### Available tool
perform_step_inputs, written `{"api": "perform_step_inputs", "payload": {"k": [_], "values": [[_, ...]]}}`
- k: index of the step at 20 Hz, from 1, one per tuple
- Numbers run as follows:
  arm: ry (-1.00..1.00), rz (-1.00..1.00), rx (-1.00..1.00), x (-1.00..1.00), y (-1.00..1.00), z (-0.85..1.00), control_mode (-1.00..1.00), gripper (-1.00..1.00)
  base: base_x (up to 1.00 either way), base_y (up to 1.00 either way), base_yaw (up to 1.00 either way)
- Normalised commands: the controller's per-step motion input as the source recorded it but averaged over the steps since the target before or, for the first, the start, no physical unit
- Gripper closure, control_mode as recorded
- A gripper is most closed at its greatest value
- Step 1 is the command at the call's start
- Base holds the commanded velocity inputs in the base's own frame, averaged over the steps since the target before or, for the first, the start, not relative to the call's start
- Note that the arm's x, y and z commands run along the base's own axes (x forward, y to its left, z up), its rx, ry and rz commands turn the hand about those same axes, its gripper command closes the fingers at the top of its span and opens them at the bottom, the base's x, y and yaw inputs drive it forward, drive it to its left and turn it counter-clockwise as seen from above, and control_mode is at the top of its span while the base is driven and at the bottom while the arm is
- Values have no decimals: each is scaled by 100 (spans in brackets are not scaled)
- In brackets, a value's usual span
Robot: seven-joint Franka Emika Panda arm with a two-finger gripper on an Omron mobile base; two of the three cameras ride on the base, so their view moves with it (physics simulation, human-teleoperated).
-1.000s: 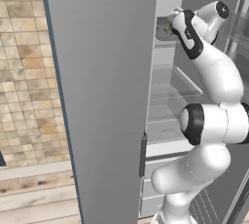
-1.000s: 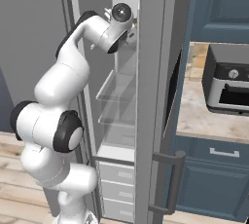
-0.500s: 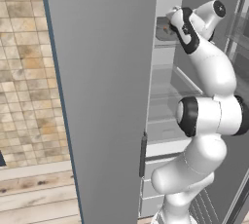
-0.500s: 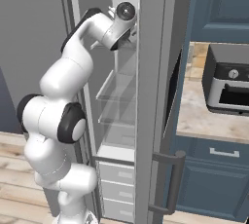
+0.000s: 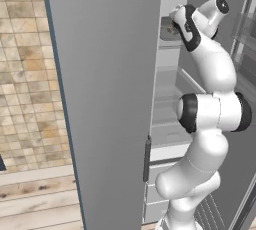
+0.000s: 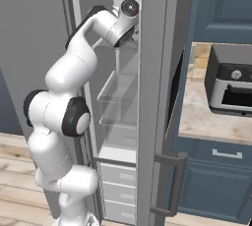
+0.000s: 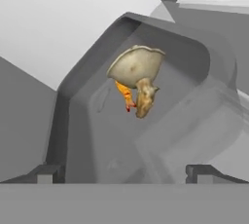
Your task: Place the tupperware containing the shrimp and mushroom meal in the microwave. Close the microwave door and press the start button to reheat the meal.
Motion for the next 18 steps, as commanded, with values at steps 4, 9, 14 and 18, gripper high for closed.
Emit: {"api": "perform_step_inputs", "payload": {"k": [4,9,14,18], "values": [[12,0,0,5,0,-10,-100,-100,0,0,0],[13,0,0,7,0,-15,-100,-100,0,0,0],[8,0,0,13,0,-25,-100,-100,0,0,0],[6,0,0,13,0,-30,-100,100,0,0,0]]}}
